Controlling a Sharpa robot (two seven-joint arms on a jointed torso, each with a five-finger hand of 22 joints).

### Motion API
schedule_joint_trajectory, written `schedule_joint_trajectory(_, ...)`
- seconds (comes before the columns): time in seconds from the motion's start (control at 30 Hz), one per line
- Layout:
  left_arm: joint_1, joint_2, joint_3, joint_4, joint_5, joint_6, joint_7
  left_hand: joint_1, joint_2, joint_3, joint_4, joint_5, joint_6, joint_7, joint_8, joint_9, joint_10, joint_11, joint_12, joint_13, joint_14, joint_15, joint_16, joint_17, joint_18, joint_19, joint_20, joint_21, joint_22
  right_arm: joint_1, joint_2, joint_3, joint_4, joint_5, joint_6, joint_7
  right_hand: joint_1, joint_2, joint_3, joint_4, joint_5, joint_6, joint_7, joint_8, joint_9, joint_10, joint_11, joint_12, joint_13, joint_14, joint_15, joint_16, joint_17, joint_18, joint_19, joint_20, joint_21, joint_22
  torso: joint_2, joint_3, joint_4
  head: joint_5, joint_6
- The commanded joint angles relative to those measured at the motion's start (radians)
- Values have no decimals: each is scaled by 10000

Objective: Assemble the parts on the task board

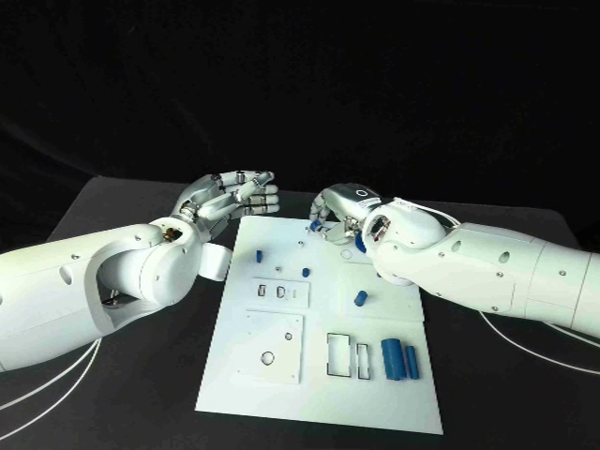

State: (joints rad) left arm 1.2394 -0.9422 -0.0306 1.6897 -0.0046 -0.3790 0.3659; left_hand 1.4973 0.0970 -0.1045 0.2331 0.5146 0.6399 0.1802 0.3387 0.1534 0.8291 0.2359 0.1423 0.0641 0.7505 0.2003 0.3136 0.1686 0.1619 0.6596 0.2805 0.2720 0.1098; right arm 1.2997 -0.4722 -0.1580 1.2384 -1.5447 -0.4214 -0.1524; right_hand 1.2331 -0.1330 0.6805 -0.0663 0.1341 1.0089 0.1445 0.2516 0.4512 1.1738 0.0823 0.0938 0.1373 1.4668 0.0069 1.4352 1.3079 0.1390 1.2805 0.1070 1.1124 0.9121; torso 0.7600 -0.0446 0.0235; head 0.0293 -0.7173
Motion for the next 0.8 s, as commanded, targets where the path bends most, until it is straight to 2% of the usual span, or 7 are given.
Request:
schedule_joint_trajectory(0.03, 17, 40, 12, 1, 11, 211, 60, -40, -92, 80, 18, 21, -109, 868, 54, 13, -58, -5, 70, 3, -87, -2, 43, 15, -50, 76, 23, -64, -20, -7, 49, 3, -46, 15, -45, -19, -12, -123, 41, 3, 62, 25, -28, 3, 323, 50, 16, -65, 16, 578, -42, 64, 297, -81, -17, -35, 2, -8, 25, -8, 25, 9, 6)
schedule_joint_trajectory(0.33, 18, 57, 14, -8, 11, 218, 53, -40, -92, 80, 18, 21, -109, 868, 54, 13, -58, -5, 70, 3, -87, -2, 43, 15, -50, 76, 23, -64, -20, -15, 204, 2, -252, 25, 21, -25, -30, -147, 47, 11, 67, 9, -23, -1, 333, 49, 21, -74, 17, 579, -38, 73, 308, -81, -21, -32, 4, -3, 42, 2, 15, 53, -7)
schedule_joint_trajectory(0.47, 19, 51, 14, -10, 11, 221, 48, -58, -103, 105, 27, -2, -131, 873, 79, 16, -69, -1, 76, 4, -106, 1, 57, 17, -55, 79, 22, -66, -24, -18, 267, 2, -292, 26, -12, -28, -41, -163, 51, 16, 66, -6, -19, -5, 340, 43, 25, -83, 17, 576, -37, 70, 298, -79, -29, -29, -2, -11, 38, 2, -5, 133, -2)
schedule_joint_trajectory(0.6, 19, 70, 14, -29, 11, 225, 46, -58, -103, 105, 27, -2, -131, 873, 79, 16, -69, -1, 76, 4, -106, 1, 57, 17, -55, 79, 22, -66, -24, -19, 338, 2, -325, 26, -15, -25, -41, -163, 51, 16, 66, -6, -19, -5, 340, 43, 25, -83, 17, 576, -37, 70, 298, -79, -29, -29, -2, -11, 49, 0, 5, 101, 12)
schedule_joint_trajectory(0.73, 19, 99, 14, -36, 11, 237, 48, -58, -103, 105, 27, -2, -131, 873, 79, 16, -69, -1, 76, 4, -106, 1, 57, 17, -55, 79, 22, -66, -24, -21, 417, 3, -385, 27, 3, -12, -41, -163, 51, 16, 66, -6, -19, -5, 340, 43, 25, -83, 17, 576, -37, 70, 298, -79, -29, -29, -2, -11, 56, -12, 5, 134, -3)
schedule_joint_trajectory(0.8, 19, 106, 14, -39, 11, 238, 47, -58, -103, 105, 27, -2, -131, 873, 79, 16, -69, -1, 76, 4, -106, 1, 57, 17, -55, 79, 22, -66, -24, -23, 443, 3, -411, 27, 29, -7, -41, -163, 51, 16, 66, -6, -19, -5, 340, 43, 25, -83, 17, 576, -37, 70, 298, -79, -29, -29, -2, -11, 62, -4, 4, 152, -6)
